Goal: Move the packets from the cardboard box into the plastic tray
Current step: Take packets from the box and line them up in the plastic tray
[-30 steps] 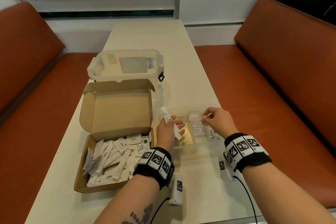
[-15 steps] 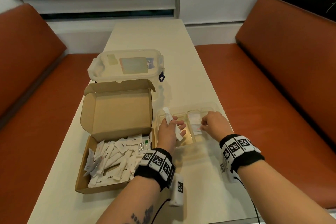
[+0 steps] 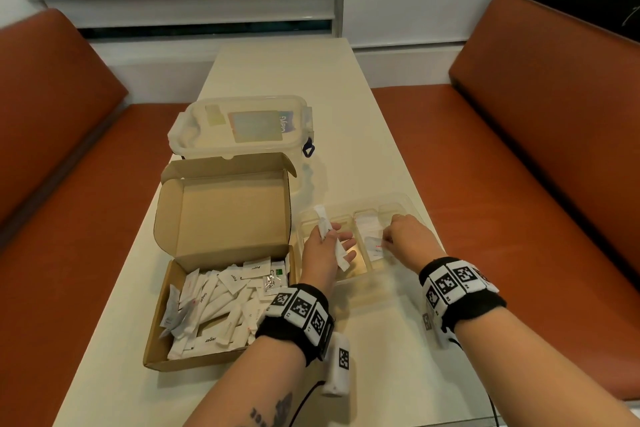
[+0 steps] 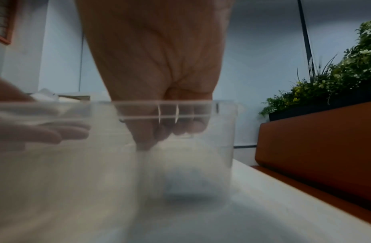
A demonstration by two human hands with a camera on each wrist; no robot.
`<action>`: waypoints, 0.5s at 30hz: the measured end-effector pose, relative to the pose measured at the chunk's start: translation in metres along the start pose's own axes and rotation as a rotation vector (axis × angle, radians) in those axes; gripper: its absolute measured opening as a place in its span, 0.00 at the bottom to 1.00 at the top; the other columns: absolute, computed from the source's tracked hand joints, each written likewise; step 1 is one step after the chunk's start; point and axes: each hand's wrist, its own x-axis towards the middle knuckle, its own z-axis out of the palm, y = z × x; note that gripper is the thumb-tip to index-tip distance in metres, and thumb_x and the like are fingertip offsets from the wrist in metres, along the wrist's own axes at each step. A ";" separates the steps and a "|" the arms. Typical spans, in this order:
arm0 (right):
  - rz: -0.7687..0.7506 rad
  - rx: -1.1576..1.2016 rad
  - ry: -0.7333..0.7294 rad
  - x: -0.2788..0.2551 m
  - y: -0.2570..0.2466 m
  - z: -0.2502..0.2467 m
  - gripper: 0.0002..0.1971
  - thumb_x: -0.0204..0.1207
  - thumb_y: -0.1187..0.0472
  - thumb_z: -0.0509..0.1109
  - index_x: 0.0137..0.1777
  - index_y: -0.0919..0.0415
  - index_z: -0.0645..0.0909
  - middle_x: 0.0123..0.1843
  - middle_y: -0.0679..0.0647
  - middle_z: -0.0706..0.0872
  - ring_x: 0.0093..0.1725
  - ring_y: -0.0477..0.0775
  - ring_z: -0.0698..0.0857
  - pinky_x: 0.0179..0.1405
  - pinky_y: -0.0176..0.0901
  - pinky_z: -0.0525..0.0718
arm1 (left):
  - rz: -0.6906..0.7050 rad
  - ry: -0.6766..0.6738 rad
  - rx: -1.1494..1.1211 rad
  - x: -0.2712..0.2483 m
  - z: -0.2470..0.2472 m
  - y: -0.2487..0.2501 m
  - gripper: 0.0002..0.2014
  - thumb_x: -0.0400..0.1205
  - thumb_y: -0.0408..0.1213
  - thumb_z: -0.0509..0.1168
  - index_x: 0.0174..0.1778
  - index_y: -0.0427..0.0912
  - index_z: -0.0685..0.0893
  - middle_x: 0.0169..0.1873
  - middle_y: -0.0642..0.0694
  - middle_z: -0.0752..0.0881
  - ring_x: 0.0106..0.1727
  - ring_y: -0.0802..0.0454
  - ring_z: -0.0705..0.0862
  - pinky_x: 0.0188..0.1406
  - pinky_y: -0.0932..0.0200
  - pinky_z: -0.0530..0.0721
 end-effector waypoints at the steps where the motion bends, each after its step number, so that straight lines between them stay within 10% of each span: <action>1: -0.002 -0.017 0.019 -0.001 0.000 0.003 0.12 0.82 0.64 0.60 0.55 0.62 0.86 0.56 0.57 0.80 0.56 0.57 0.79 0.50 0.45 0.82 | 0.004 -0.003 0.011 0.000 0.000 0.000 0.08 0.88 0.32 0.53 0.49 0.41 0.78 0.44 0.40 0.85 0.46 0.48 0.87 0.43 0.53 0.85; 15: 0.050 0.117 0.173 -0.002 0.001 -0.014 0.11 0.82 0.61 0.61 0.51 0.64 0.85 0.54 0.57 0.79 0.51 0.57 0.82 0.48 0.44 0.81 | -0.013 -0.056 0.016 -0.001 0.003 0.003 0.08 0.88 0.31 0.53 0.53 0.37 0.77 0.44 0.38 0.83 0.41 0.48 0.85 0.36 0.57 0.83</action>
